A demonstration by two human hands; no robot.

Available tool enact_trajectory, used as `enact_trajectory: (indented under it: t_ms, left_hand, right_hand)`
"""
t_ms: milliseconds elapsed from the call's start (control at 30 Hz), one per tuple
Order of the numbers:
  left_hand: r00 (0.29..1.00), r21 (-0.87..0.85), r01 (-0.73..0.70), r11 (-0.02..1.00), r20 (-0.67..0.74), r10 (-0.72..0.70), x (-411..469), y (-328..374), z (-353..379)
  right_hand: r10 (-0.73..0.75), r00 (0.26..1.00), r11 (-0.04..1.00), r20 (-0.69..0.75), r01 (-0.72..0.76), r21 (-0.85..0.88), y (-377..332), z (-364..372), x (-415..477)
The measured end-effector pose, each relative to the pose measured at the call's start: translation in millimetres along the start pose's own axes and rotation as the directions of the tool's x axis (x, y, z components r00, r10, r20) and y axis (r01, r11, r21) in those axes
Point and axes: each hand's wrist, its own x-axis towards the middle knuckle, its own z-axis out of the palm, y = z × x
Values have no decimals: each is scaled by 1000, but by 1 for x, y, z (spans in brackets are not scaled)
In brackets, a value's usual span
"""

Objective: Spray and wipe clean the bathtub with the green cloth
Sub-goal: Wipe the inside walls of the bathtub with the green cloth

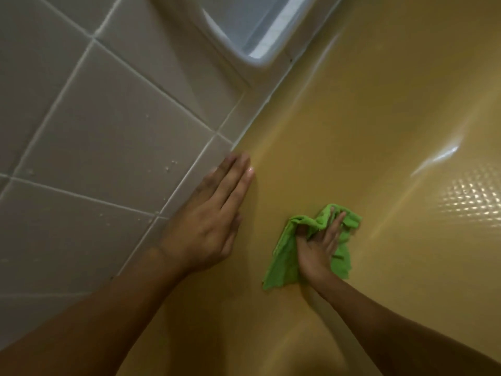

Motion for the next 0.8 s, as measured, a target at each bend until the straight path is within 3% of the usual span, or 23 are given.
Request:
enact_trajectory:
  t_ms: [200, 333, 533, 700, 800]
  left_hand:
    - [998, -18, -45, 999, -39, 45, 37, -1, 0]
    - [997, -51, -59, 997, -53, 57, 39, -1, 0]
    - [990, -170, -88, 982, -125, 67, 86, -2, -2]
    - [989, -180, -116, 977, -109, 98, 99, -4, -1]
    - [990, -178, -110, 978, -110, 91, 103, -4, -3]
  right_hand:
    - [197, 976, 980, -96, -197, 10, -14, -19, 40]
    - [-61, 983, 997, -175, 67, 31, -55, -44, 66]
    - [-459, 845, 887, -275, 452, -94, -112, -38, 56]
    - [-630, 751, 775, -197, 592, -222, -62, -23, 39]
    - [-565, 821, 805, -83, 528, -270, 4, -22, 38]
